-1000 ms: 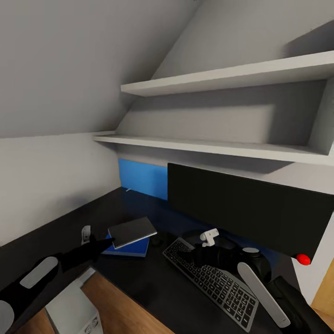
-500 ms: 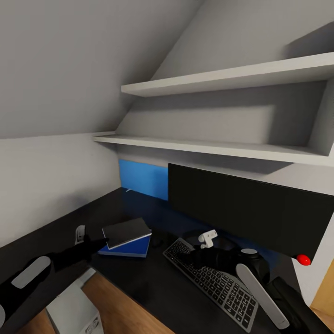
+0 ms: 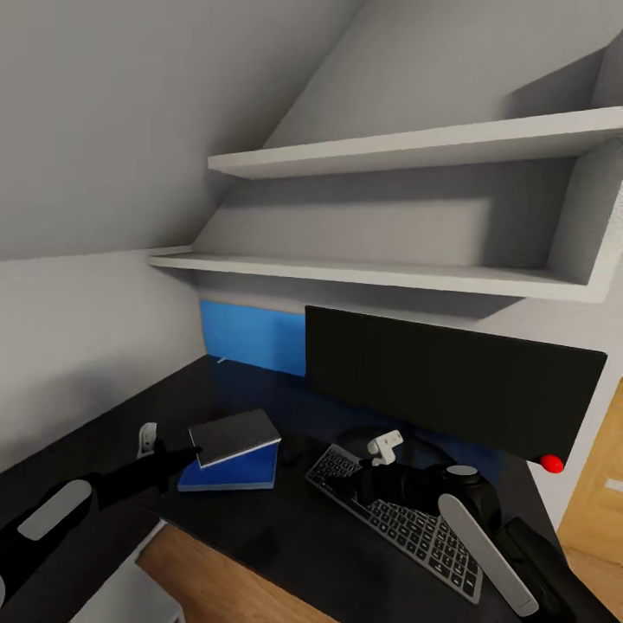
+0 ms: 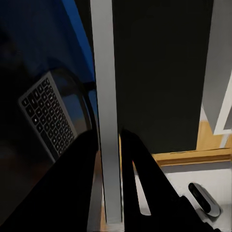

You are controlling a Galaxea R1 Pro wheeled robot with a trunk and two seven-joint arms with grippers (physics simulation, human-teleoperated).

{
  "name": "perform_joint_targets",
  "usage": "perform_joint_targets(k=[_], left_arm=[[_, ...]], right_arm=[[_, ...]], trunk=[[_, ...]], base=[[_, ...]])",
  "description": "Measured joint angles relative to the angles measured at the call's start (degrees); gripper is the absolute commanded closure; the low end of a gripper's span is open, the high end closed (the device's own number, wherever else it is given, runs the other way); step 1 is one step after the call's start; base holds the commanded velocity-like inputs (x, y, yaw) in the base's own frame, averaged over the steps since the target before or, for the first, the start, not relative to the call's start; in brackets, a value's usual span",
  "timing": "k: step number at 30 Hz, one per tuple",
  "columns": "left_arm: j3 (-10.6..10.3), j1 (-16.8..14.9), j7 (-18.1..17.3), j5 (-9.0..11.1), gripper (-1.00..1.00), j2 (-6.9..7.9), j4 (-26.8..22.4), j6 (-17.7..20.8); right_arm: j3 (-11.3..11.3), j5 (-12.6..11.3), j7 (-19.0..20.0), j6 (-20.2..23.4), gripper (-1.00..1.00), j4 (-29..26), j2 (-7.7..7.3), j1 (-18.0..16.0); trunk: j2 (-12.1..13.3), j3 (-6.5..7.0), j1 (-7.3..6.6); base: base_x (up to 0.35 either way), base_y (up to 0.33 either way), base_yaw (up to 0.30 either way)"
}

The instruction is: In the bedroom, organize the workspace by keeping the computer under the desk, ensuring the monitor is on the desk, placing the keyboard on the desk next to the monitor, placing the mouse on the desk next to the keyboard, moving the folder from the swivel chair onto the desk next to the mouse, stacking the notebook on top of the folder with the pen on top of the notebook, and positioning the swivel chair next to the desk.

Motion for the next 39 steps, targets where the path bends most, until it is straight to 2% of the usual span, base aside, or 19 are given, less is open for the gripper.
perform_joint_targets(k=[18,25,26,29,32,36,39], left_arm=[[-0.2,0.3,0.0,-1.6,1.00,0.10,0.0,-0.3],[0.1,0.3,-0.8,-9.2,1.00,0.49,-0.1,-0.1],[0.1,0.3,-1.4,-11.0,1.00,0.77,-0.1,-0.1],[0.2,0.1,-2.7,-13.0,1.00,1.56,-0.2,0.3],[0.0,0.0,-6.3,-15.8,1.00,3.42,-0.1,0.7],[0.2,0.1,-9.6,-18.5,1.00,4.59,0.2,0.9],[0.3,0.0,-11.0,-19.6,1.00,4.97,2.3,0.8]], right_arm=[[0.0,0.0,-0.1,0.0,-1.00,0.0,0.04,0.0],[0.0,0.0,-0.1,0.0,-1.00,0.0,0.07,0.0],[0.0,0.0,-0.1,0.0,-1.00,0.0,0.08,0.0],[0.0,0.0,-0.1,0.0,-1.00,0.0,0.08,0.0],[0.1,0.0,-0.1,0.0,-1.00,0.0,0.08,0.0],[0.1,0.0,-0.1,0.0,-1.00,0.0,0.08,0.0],[0.1,0.0,-0.1,0.0,-1.00,0.0,0.08,0.0]], trunk=[[0.0,0.00,0.00],[0.0,0.00,0.01],[0.0,0.00,0.01],[0.0,0.00,0.01],[0.0,0.00,0.01],[0.0,0.00,0.01],[0.0,0.00,0.01]], base=[[0.158,0.295,-0.284],[0.041,0.057,-0.073],[0.012,0.017,-0.022],[0.008,0.011,-0.014],[0.003,0.004,-0.005],[0.001,0.002,-0.002],[0.000,0.000,0.000]])
